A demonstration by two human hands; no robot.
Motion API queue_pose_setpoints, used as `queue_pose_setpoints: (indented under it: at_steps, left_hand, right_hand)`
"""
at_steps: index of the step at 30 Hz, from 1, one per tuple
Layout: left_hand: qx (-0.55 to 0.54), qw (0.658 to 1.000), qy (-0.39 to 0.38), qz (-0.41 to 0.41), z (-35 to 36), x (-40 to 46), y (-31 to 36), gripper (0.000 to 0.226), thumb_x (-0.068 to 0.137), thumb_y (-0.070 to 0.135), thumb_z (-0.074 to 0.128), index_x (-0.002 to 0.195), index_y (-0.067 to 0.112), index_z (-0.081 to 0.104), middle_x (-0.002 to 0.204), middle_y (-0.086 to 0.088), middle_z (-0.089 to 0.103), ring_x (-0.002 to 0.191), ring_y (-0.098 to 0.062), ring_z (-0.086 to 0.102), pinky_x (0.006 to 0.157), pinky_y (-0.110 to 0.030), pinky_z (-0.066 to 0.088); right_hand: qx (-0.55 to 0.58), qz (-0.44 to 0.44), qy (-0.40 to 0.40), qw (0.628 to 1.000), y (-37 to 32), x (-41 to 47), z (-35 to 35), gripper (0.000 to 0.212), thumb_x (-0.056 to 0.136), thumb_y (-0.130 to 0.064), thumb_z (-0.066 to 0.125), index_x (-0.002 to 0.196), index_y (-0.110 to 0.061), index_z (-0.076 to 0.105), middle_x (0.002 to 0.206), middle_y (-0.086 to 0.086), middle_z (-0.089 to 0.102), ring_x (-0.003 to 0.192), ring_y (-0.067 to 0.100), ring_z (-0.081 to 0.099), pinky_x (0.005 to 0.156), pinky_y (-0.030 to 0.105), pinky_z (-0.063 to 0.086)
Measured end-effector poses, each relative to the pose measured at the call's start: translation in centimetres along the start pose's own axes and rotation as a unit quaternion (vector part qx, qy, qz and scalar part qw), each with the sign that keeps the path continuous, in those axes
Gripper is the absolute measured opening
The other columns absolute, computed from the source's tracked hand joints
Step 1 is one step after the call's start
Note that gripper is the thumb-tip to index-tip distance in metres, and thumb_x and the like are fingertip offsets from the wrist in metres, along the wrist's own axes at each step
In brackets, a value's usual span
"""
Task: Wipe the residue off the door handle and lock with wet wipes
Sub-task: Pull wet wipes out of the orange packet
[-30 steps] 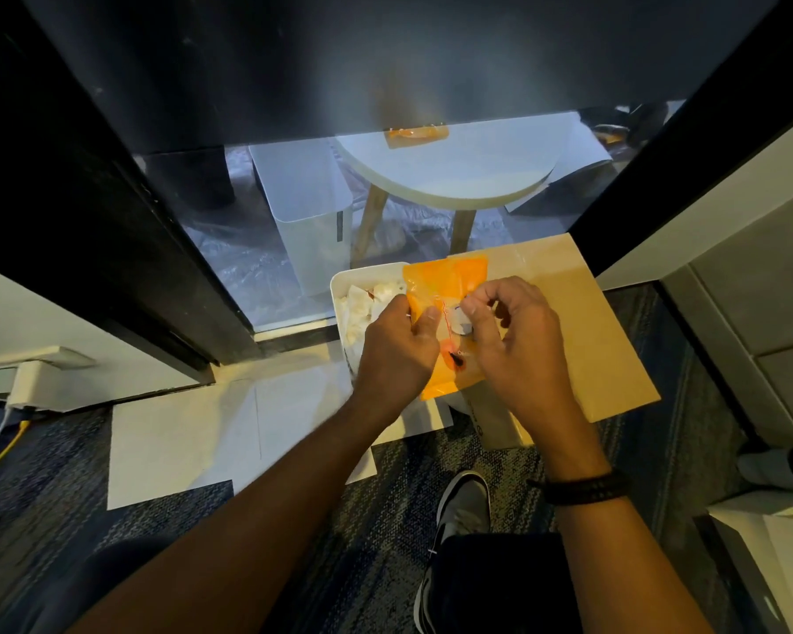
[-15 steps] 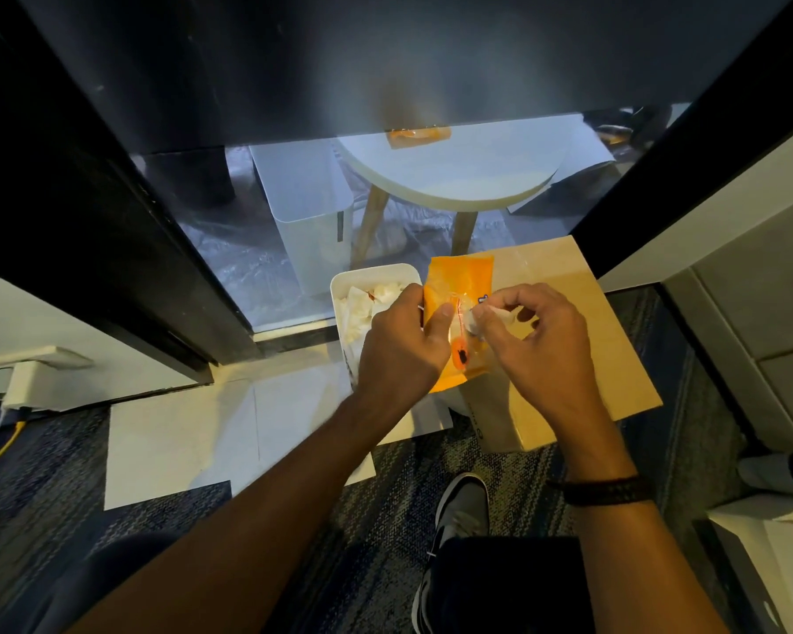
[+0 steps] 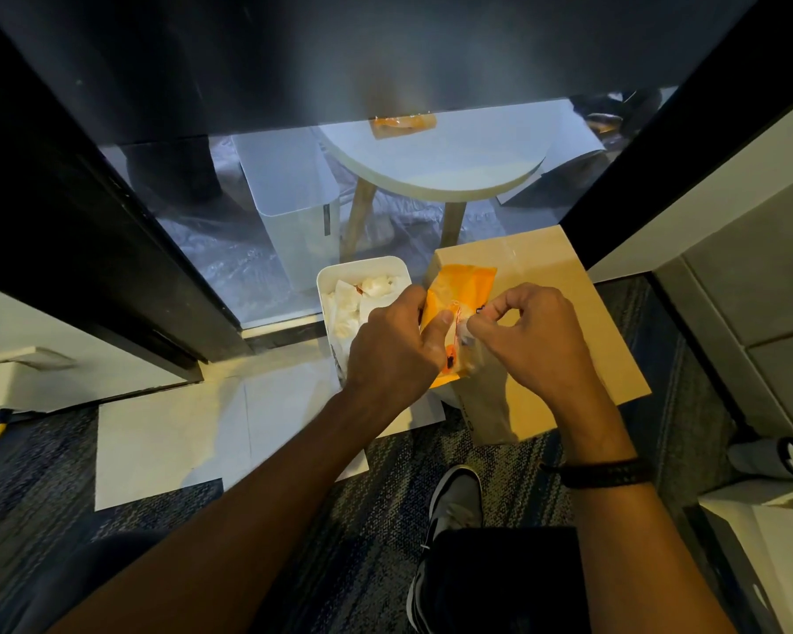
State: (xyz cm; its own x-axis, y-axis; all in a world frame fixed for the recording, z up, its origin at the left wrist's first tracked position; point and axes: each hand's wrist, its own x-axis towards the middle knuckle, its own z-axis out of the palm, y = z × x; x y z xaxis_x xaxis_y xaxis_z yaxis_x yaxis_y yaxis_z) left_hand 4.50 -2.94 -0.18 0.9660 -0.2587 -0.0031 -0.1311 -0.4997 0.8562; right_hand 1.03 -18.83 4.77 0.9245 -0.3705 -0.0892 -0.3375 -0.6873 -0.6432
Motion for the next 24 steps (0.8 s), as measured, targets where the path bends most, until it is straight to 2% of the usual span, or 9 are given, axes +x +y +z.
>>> queue_pose_setpoints:
  at_steps: [5,6,8,10,13,17,19,22,24]
  left_hand:
    - [-0.052,0.997,-0.023,-0.046,0.1,0.1,-0.1,0.04,0.095,0.051,0.054,0.088,0.012,0.058,0.077,-0.008,0.065,0.076,-0.029,0.065,0.074,-0.057,0.057]
    - [-0.076,0.994,-0.035,-0.068,-0.1,0.3,-0.1,0.045,0.094,0.055,0.054,0.091,0.01,0.06,0.081,-0.011,0.068,0.079,-0.033,0.067,0.076,-0.059,0.058]
    - [-0.135,0.978,-0.075,-0.139,-0.4,0.6,0.1,0.055,0.093,0.061,0.057,0.102,0.007,0.064,0.095,-0.019,0.072,0.088,-0.038,0.072,0.077,-0.062,0.062]
    - [-0.2,0.953,-0.111,-0.199,-0.9,0.7,0.5,0.043,0.105,0.048,0.061,0.114,0.006,0.065,0.108,-0.022,0.073,0.093,-0.036,0.076,0.074,-0.055,0.067]
    - [-0.233,0.94,-0.129,-0.212,-1.0,0.9,0.5,0.031,0.11,0.035,0.058,0.119,0.006,0.066,0.111,-0.02,0.074,0.092,-0.031,0.078,0.065,-0.038,0.068]
    - [-0.246,0.925,-0.165,-0.239,-0.9,1.5,0.0,0.029,0.11,0.036,0.058,0.119,0.011,0.067,0.111,-0.019,0.075,0.088,-0.028,0.076,0.065,-0.035,0.066]
    - [-0.246,0.913,-0.181,-0.27,-0.9,1.4,-0.5,0.025,0.11,0.035,0.059,0.116,0.012,0.067,0.113,-0.021,0.075,0.085,-0.026,0.073,0.065,-0.035,0.065]
    - [-0.206,0.921,-0.168,-0.285,-0.4,1.1,-2.1,0.021,0.11,0.032,0.058,0.115,0.012,0.062,0.117,-0.02,0.072,0.093,-0.027,0.073,0.072,-0.043,0.068]
    - [-0.178,0.938,-0.143,-0.26,-0.1,1.1,-2.5,0.031,0.103,0.043,0.06,0.115,0.014,0.061,0.116,-0.016,0.07,0.102,-0.031,0.072,0.086,-0.056,0.065]
  right_hand:
    - [0.125,0.013,-0.023,0.992,0.2,0.1,0.0,0.009,0.09,-0.014,0.071,0.083,-0.008,0.073,0.083,-0.006,0.063,0.064,-0.009,0.054,0.058,0.009,0.038]
    - [0.161,0.01,-0.023,0.987,0.1,0.0,0.0,0.01,0.093,-0.012,0.069,0.086,-0.008,0.073,0.087,-0.001,0.066,0.067,-0.005,0.056,0.063,0.01,0.042]
    - [0.217,0.004,-0.013,0.976,0.3,0.0,0.1,0.011,0.098,-0.013,0.065,0.09,-0.01,0.073,0.095,0.01,0.07,0.08,0.015,0.061,0.074,0.026,0.049]
    - [0.272,-0.004,-0.01,0.962,0.4,0.0,0.1,0.011,0.101,-0.012,0.064,0.093,-0.007,0.071,0.1,0.016,0.068,0.085,0.024,0.058,0.078,0.029,0.049]
    - [0.331,-0.035,-0.014,0.943,0.4,-0.1,-0.1,0.012,0.104,-0.01,0.061,0.094,-0.006,0.066,0.096,0.007,0.065,0.09,0.018,0.056,0.08,0.027,0.048]
    - [0.398,-0.047,-0.002,0.916,0.0,-0.5,0.0,0.013,0.103,-0.005,0.057,0.094,-0.01,0.065,0.097,-0.005,0.066,0.093,0.009,0.059,0.084,0.02,0.05]
    - [0.455,-0.042,0.02,0.889,-0.3,-0.5,-0.3,0.011,0.103,-0.006,0.058,0.097,-0.011,0.066,0.101,-0.004,0.067,0.098,0.01,0.06,0.09,0.023,0.049]
    - [0.545,-0.029,0.064,0.836,-0.5,-0.1,-2.0,0.009,0.101,-0.014,0.058,0.101,-0.014,0.067,0.1,-0.005,0.068,0.094,0.012,0.059,0.089,0.027,0.047]
    - [0.535,-0.022,0.081,0.841,-0.2,0.0,-2.8,0.01,0.102,-0.017,0.057,0.102,-0.019,0.067,0.098,-0.008,0.069,0.091,0.009,0.06,0.083,0.024,0.046]
